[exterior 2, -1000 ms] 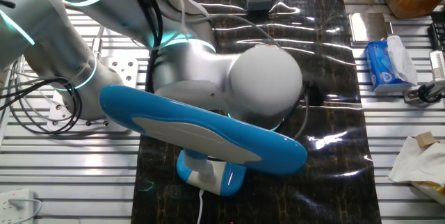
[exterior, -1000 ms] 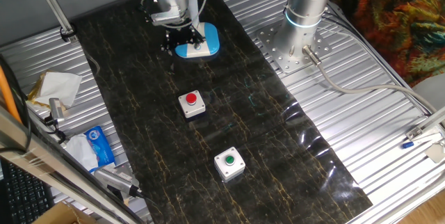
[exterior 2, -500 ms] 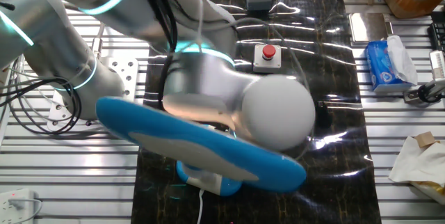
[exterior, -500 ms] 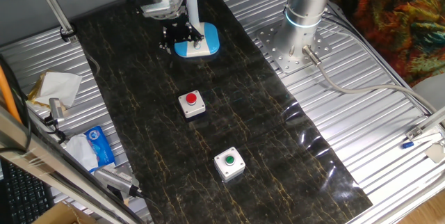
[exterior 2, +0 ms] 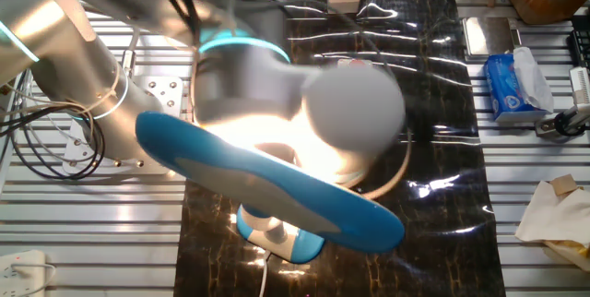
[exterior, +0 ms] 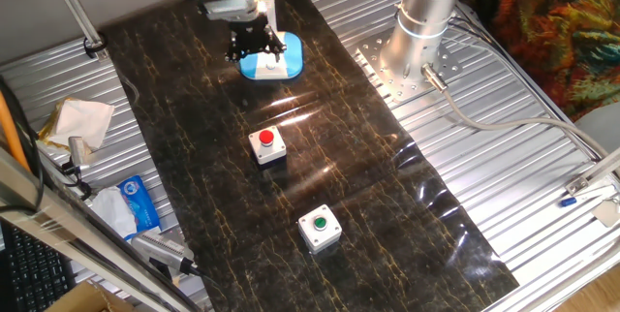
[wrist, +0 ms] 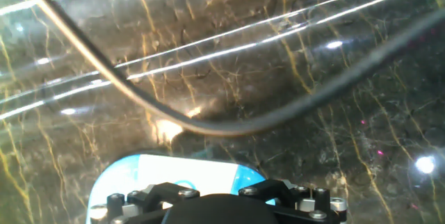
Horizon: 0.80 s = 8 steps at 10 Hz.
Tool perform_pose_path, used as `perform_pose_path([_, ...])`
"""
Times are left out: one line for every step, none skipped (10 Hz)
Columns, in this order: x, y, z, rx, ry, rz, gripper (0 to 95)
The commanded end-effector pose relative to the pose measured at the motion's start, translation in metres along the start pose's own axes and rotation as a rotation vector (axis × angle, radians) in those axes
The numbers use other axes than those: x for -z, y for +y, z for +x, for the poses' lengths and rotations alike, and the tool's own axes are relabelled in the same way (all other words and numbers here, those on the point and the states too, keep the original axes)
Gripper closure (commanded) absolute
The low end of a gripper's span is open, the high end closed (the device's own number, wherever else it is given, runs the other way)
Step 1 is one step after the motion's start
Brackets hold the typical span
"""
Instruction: Turn on the desk lamp by pressing the button
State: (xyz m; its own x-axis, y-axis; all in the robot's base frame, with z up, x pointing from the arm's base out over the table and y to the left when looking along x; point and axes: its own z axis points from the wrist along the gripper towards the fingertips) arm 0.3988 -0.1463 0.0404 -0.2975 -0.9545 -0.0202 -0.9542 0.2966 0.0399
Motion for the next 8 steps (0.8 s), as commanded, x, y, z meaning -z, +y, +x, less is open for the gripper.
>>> perform_pose_path([-0.002,-0.003,0.002,0.019,0.035,0.015,0.0])
perform_pose_path([-0.001,-0.002,0.001,0.024,0.057,0.026,0.0])
perform_pose_path([0.000,-0.003,0.001,0.024,0.074,0.036,0.0])
perform_pose_path([0.000,-0.004,0.000,0.025,0.094,0.046,0.0])
perform_pose_path([0.002,-0.007,0.000,0.030,0.100,0.047,0.0])
perform_pose_path([0.006,-0.013,-0.002,0.039,0.102,0.048,0.0])
perform_pose_path([0.013,-0.021,-0.005,0.044,0.107,0.053,19.0])
perform_pose_path([0.022,-0.035,-0.011,0.050,0.119,0.078,19.0])
